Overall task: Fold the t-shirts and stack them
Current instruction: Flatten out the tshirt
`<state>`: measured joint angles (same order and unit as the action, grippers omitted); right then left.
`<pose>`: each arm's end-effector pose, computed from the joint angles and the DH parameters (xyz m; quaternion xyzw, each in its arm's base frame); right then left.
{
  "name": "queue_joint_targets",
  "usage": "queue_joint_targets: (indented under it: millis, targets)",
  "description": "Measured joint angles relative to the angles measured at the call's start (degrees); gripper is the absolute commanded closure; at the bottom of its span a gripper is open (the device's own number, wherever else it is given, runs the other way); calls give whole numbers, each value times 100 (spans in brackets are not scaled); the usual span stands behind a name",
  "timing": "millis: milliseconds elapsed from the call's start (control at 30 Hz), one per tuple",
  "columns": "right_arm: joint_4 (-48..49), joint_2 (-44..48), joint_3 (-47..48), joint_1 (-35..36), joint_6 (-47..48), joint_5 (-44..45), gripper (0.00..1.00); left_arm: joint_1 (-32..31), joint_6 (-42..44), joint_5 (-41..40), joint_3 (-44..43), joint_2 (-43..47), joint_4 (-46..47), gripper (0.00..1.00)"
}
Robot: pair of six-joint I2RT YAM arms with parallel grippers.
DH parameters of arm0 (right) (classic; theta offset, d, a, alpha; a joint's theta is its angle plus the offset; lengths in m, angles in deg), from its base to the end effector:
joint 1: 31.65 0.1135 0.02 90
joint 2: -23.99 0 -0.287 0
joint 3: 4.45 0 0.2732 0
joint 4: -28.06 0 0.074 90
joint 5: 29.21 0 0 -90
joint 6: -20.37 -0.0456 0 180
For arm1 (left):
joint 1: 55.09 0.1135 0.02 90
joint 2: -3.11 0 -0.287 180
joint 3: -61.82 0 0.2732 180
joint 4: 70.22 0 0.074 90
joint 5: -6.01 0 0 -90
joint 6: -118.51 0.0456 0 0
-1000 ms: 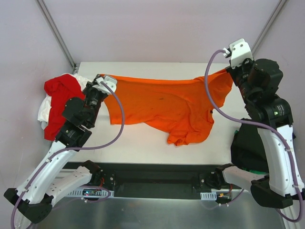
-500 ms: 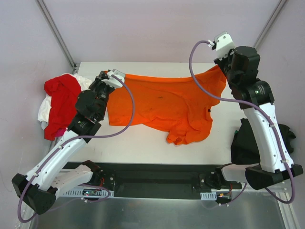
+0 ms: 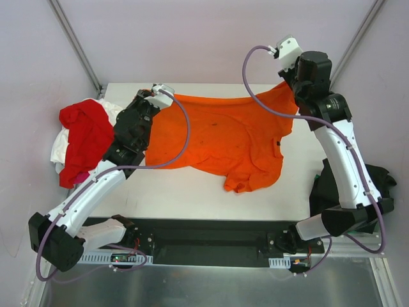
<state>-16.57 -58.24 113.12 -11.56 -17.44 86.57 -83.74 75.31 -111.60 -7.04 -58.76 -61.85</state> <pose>0.3051 0.0905 0.5373 -0.3214 0.6851 -0.3379 0.5596 0.2437 -0.1091 0.4302 0.2101 0.5818 0.2647 0.7398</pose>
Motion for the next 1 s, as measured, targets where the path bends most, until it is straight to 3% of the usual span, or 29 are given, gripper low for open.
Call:
queue_joint_targets:
  millis: [300, 633, 1000]
  targets:
    - [52, -509, 0, -2, 61, 59, 99, 26, 59, -15, -140, -769, 125, 100]
    - [170, -1235, -87, -4, 103, 87, 99, 96, 179, -122, -424, -2284, 275, 100]
    - [431, -2277, -98, -85, 216, 238, 99, 179, 643, -490, -1366, -4011, 490, 100]
